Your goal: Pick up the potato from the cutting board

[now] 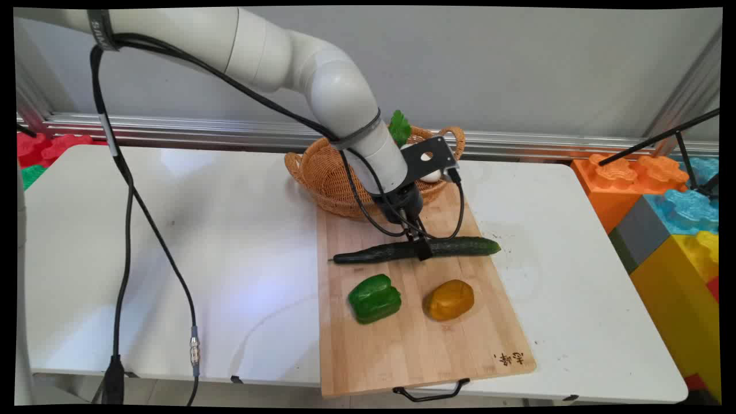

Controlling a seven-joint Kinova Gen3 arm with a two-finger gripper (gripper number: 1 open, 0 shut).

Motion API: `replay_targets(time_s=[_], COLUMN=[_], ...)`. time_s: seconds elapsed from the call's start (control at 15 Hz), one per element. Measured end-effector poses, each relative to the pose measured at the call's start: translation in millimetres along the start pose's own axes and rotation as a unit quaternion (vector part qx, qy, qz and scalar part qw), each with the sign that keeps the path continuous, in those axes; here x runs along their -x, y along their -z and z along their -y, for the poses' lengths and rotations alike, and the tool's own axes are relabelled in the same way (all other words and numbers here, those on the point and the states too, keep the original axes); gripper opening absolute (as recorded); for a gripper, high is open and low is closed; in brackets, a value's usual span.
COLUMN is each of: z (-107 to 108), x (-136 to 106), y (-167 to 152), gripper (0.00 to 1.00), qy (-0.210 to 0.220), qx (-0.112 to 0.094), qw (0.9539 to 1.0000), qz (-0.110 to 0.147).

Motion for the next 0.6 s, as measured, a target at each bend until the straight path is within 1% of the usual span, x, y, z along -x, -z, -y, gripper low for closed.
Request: replay_targets(time_s=[0.33, 0.47, 0.6], z=[-12, -24, -39], x=[-11, -14, -15], y=[26, 42, 51], gripper=[1.0, 1.0, 1.0], qy=[0.029, 0.048, 0.065], qx=[0.0, 0.006, 0.023], qw=[0.9996, 0.9988, 0.9976], qz=[-0.003, -0.001, -0.001])
